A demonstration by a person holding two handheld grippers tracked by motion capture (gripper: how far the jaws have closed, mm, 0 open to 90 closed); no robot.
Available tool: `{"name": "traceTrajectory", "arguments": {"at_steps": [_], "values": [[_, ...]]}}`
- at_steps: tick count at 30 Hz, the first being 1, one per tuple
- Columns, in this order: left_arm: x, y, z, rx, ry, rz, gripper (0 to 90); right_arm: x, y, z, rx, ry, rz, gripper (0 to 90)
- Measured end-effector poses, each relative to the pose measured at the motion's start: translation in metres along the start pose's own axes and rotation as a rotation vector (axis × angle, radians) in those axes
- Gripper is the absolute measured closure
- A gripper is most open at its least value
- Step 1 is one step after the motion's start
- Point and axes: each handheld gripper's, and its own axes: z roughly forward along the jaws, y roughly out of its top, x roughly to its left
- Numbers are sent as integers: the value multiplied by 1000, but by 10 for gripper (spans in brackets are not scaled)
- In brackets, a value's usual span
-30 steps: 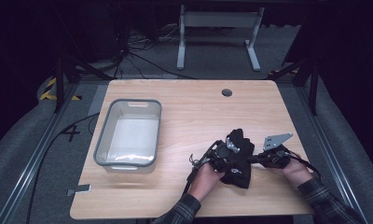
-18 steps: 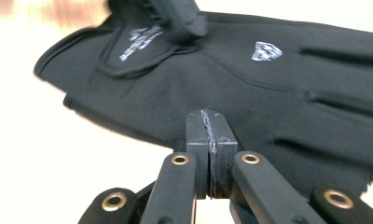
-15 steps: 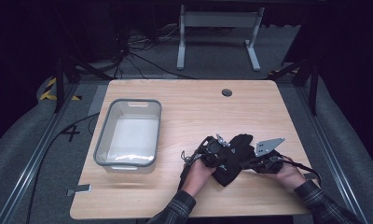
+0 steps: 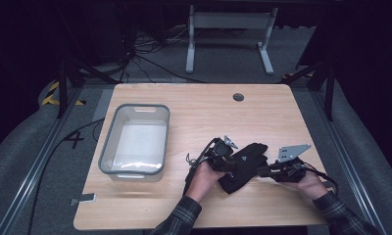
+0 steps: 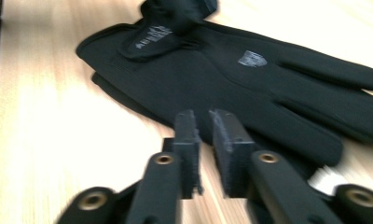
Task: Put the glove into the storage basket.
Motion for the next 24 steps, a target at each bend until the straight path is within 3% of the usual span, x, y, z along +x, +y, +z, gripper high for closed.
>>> {"name": "traceTrajectory", "arguments": {"at_steps": [6, 12, 19, 24], "values": [[-1, 7, 6, -3, -31, 28, 398, -7, -26, -27, -19, -94, 61, 543], [-7, 10, 28, 56, -26, 69, 149, -19, -51, -42, -7, -196, 124, 337], [-5, 14, 44, 77, 2, 84, 63, -30, -62, -41, 20, -253, 147, 223], [-2, 11, 51, 91, -17, 73, 52, -32, -64, -37, 37, -270, 146, 178]]}}
